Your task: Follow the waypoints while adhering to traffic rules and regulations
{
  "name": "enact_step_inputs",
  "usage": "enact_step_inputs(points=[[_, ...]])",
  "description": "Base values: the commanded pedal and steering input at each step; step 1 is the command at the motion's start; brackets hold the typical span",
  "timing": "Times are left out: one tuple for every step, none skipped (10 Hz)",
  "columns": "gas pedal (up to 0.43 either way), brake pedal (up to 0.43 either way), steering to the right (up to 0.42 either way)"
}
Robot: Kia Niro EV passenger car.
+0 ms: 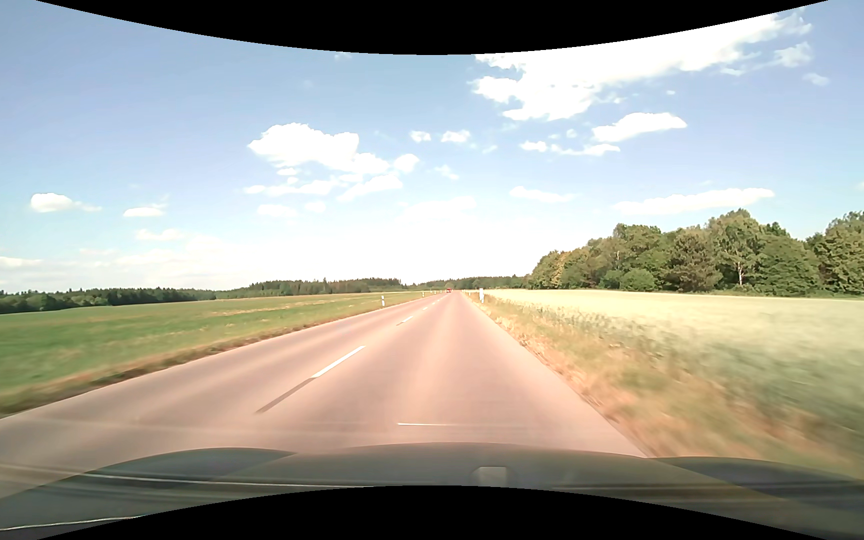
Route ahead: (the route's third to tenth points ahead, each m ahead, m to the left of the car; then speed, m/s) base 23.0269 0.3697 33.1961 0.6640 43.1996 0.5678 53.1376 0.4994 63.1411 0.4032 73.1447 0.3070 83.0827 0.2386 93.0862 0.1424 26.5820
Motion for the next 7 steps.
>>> enact_step_inputs(points=[[0.110, 0.006, -0.002], [0.110, 0.006, -0.002], [0.110, 0.006, -0.002], [0.110, 0.006, -0.001], [0.110, 0.006, -0.001], [0.110, 0.006, -0.001], [0.110, 0.006, -0.001]])
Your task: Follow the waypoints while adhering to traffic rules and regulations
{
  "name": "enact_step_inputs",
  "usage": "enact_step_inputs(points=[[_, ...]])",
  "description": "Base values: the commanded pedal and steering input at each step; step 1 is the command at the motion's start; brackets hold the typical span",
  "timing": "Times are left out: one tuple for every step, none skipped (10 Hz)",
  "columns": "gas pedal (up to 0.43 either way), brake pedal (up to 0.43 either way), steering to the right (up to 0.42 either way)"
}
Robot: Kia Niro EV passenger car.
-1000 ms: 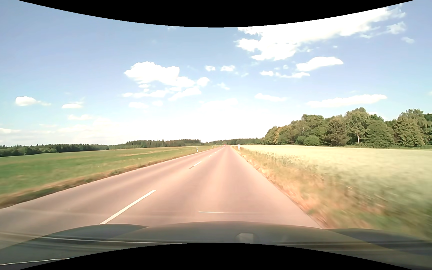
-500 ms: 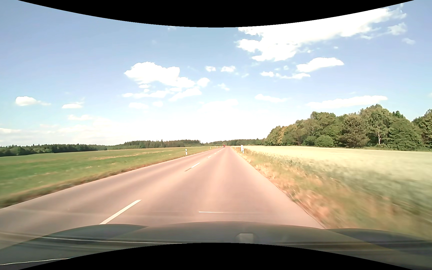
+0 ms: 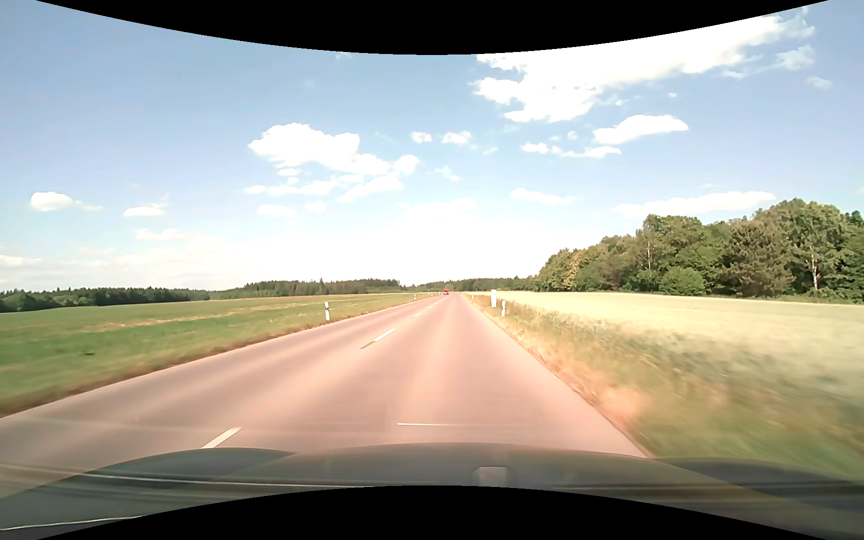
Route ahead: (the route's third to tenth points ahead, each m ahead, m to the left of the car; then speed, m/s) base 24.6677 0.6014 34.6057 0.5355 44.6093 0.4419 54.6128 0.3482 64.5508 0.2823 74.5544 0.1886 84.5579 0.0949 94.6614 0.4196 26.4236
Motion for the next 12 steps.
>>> enact_step_inputs(points=[[0.110, 0.006, -0.001], [0.110, 0.006, 0.000], [0.110, 0.006, 0.000], [0.110, 0.006, 0.000], [0.110, 0.006, 0.000], [0.110, 0.006, 0.000], [0.110, 0.006, -0.001], [0.110, 0.006, -0.001], [0.110, 0.006, -0.002], [0.110, 0.006, -0.003], [0.110, 0.006, -0.002], [0.110, 0.006, -0.003]])
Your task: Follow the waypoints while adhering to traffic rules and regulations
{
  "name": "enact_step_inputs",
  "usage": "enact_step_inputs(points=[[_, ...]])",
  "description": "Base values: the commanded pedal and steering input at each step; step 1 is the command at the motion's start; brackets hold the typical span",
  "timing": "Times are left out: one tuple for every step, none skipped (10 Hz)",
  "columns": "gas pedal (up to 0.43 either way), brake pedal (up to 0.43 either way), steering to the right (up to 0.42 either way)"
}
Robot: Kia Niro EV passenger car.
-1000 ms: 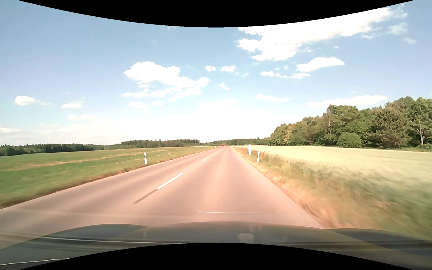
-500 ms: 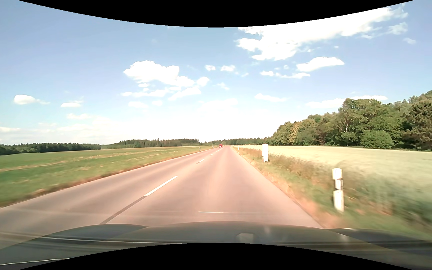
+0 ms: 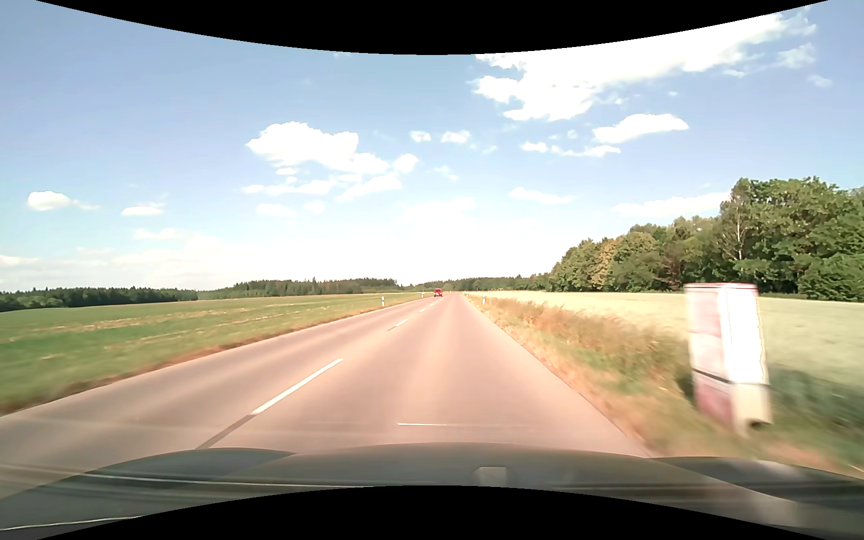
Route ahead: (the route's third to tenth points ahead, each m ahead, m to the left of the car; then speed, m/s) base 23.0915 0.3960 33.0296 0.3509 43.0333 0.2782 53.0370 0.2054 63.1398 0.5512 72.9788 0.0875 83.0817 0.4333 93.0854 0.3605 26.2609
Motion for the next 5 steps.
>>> enact_step_inputs(points=[[0.110, 0.006, -0.002], [0.110, 0.006, -0.001], [0.110, 0.006, -0.001], [0.110, 0.006, -0.002], [0.110, 0.006, -0.004]])
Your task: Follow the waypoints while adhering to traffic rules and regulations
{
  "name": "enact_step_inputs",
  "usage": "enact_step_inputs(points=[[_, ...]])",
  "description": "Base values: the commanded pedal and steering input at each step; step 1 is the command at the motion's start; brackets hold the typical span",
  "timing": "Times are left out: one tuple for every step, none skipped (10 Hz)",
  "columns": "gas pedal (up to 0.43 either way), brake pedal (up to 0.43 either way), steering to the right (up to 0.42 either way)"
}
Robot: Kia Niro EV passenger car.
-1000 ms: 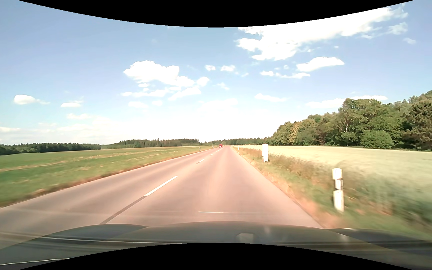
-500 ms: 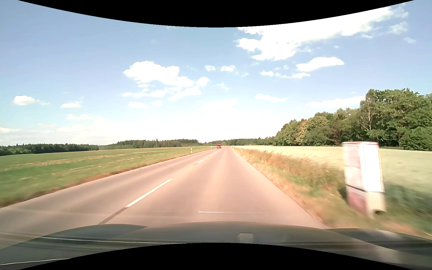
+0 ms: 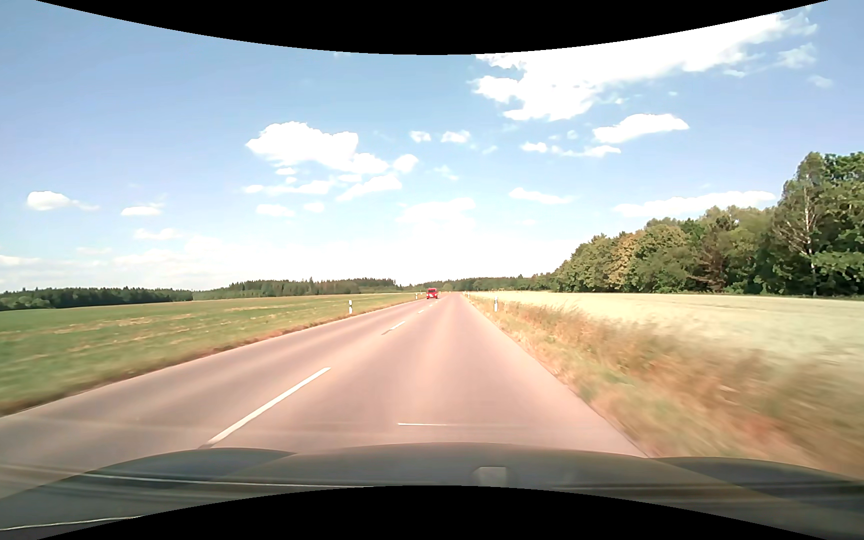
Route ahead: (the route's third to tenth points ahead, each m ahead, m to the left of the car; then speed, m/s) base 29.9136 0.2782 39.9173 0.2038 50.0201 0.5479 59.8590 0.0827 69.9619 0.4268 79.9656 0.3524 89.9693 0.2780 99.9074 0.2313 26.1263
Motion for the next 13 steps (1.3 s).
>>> enact_step_inputs(points=[[0.110, 0.006, -0.004], [0.110, 0.006, -0.004], [0.118, 0.006, -0.003], [0.118, 0.006, -0.003], [0.118, 0.006, -0.003], [0.118, 0.006, -0.003], [0.118, 0.006, -0.003], [0.118, 0.006, -0.003], [0.118, 0.006, -0.004], [0.118, 0.006, -0.005], [0.118, 0.006, -0.005], [0.118, 0.006, -0.005], [0.118, 0.006, -0.005]])
